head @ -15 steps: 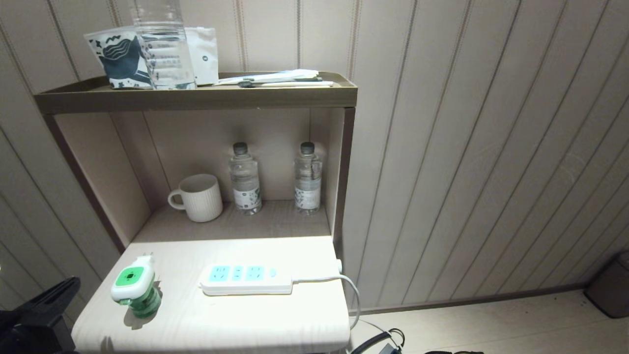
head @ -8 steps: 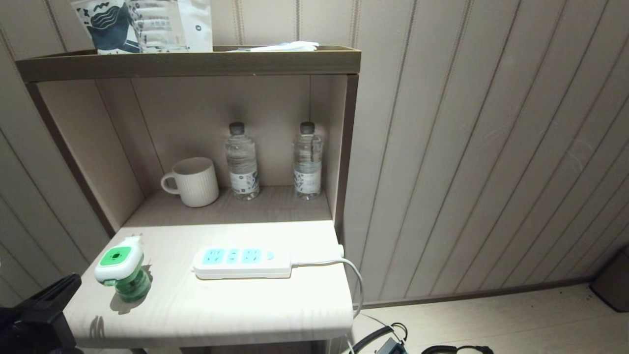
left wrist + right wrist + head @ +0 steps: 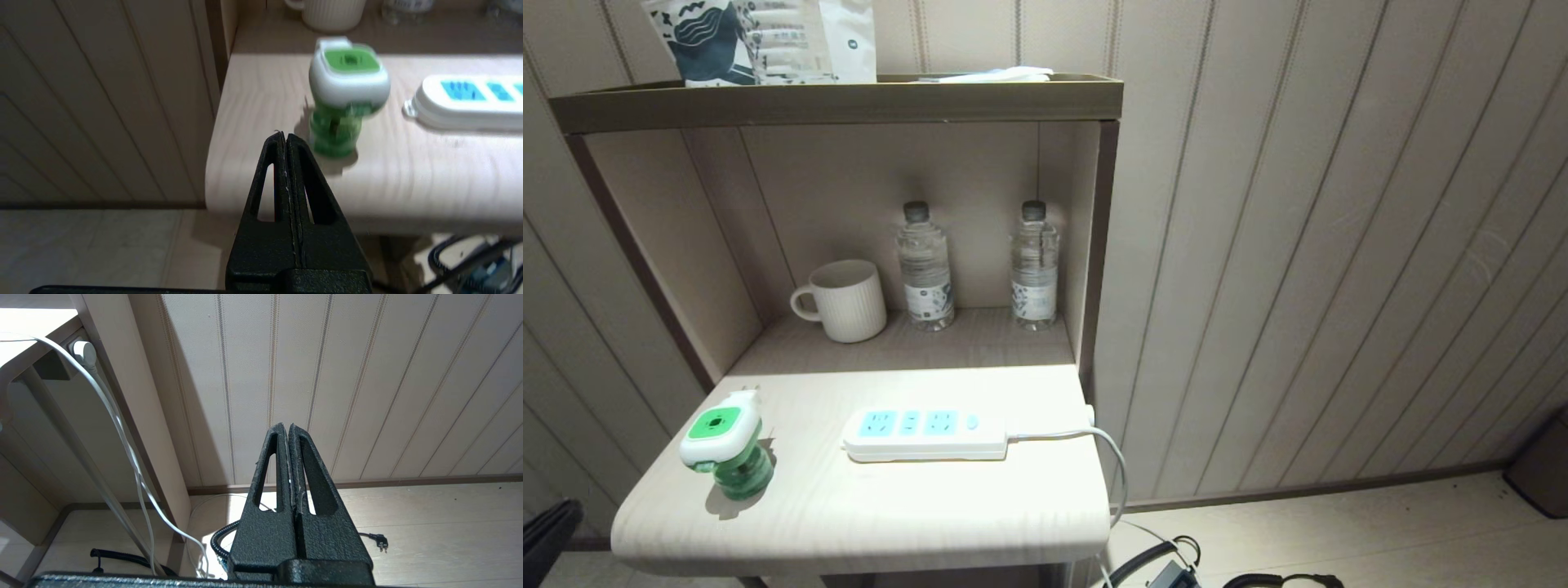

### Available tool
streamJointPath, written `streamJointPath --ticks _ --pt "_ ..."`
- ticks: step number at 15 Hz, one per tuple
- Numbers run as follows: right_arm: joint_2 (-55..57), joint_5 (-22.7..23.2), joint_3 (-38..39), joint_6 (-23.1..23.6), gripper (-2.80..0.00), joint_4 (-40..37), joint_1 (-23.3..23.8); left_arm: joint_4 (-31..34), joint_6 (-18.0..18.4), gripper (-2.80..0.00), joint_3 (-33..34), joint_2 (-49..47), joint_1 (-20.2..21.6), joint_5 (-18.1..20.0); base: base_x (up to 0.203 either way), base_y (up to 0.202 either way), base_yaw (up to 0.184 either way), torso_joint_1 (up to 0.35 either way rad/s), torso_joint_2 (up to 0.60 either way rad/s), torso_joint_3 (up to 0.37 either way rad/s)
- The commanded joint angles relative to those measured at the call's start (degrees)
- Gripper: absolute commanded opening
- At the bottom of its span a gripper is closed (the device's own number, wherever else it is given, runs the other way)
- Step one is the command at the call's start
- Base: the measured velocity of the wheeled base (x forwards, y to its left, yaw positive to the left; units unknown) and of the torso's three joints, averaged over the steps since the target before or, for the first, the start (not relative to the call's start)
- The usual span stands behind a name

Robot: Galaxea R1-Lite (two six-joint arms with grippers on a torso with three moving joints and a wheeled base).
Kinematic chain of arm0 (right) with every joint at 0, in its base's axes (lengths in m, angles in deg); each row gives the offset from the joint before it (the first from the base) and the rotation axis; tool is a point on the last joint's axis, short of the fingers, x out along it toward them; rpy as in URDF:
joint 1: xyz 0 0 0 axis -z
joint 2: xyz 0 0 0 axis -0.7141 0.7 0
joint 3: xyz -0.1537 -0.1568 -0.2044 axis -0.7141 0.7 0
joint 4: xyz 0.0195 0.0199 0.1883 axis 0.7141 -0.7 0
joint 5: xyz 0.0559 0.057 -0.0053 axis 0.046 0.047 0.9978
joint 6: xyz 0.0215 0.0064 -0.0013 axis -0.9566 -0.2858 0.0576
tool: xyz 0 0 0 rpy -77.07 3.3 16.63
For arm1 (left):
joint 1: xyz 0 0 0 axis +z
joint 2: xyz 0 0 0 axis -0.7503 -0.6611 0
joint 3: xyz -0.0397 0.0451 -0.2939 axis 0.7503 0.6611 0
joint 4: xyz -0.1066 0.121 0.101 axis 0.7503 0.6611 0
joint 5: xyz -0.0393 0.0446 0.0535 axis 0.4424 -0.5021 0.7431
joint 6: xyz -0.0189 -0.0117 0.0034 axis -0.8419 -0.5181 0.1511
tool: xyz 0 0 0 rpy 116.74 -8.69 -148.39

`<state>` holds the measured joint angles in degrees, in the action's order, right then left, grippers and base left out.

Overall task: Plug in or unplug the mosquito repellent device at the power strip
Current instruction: Pick up the mosquito repellent liquid

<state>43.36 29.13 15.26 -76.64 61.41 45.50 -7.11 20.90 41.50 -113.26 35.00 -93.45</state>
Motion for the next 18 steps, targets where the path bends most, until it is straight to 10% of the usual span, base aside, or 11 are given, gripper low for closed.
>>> streamJointPath --ticks 1,7,8,18 --pt "0.01 0.02 0.0 0.0 -2.8 -0.02 -0.01 12.31 0.78 -2.8 -0.39 9.83 -0.01 0.86 0.0 0.0 0.0 0.0 0.0 0.0" --pt "0.04 0.02 0.0 0.0 -2.8 -0.04 -0.01 17.96 5.83 -2.8 1.79 3.22 -0.01 13.39 0.0 0.0 0.0 0.0 0.0 0.0" --pt "-0.03 0.02 0.0 0.0 -2.8 -0.01 -0.01 15.67 5.16 0.0 1.86 -0.09 -0.01 14.54 0.0 0.0 0.0 0.0 0.0 0.0" --pt "-0.05 0.02 0.0 0.0 -2.8 -0.04 -0.01 -12.21 -2.45 0.0 2.32 -21.2 -1.61 15.82 0.0 0.0 0.0 0.0 0.0 0.0"
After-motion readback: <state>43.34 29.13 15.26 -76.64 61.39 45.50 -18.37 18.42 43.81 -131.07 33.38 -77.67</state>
